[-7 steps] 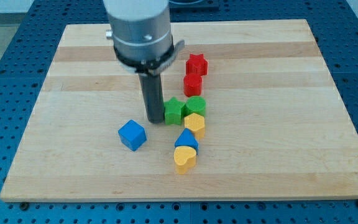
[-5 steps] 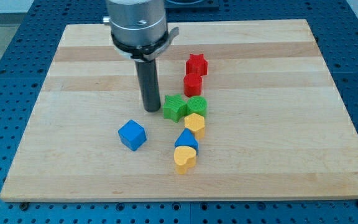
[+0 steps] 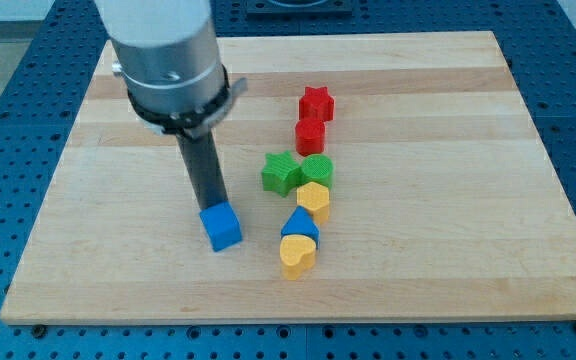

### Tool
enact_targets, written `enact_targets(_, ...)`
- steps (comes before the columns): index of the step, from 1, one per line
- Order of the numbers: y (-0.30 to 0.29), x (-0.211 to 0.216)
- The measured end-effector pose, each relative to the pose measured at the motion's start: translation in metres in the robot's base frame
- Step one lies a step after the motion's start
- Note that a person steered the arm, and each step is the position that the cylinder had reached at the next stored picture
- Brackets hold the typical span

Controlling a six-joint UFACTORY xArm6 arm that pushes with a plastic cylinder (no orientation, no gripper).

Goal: Push the blue cube to the left of the yellow heart

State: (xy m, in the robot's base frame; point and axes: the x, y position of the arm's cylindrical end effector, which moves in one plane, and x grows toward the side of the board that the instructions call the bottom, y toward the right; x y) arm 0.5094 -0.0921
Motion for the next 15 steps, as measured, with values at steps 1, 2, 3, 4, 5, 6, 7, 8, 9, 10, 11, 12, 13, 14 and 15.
enact_targets(1, 0.009, 0.017)
enact_targets(2, 0.016, 0.039)
enact_targets(3, 0.011, 0.029)
enact_targets(4, -0.002, 0.024)
enact_targets(5, -0.009, 0.024)
enact_targets(6, -0.012, 0.025)
enact_targets(7, -0.013, 0.025)
enact_targets(8, -0.013, 0.026)
enact_targets(9, -0.013, 0.026)
enact_targets(10, -0.018, 0.026)
enact_targets(11, -0.032, 0.050)
enact_targets(12, -0.033, 0.052)
enact_targets(13, -0.032, 0.080)
enact_targets(14, -0.014, 0.080)
enact_targets(15, 0.012, 0.080)
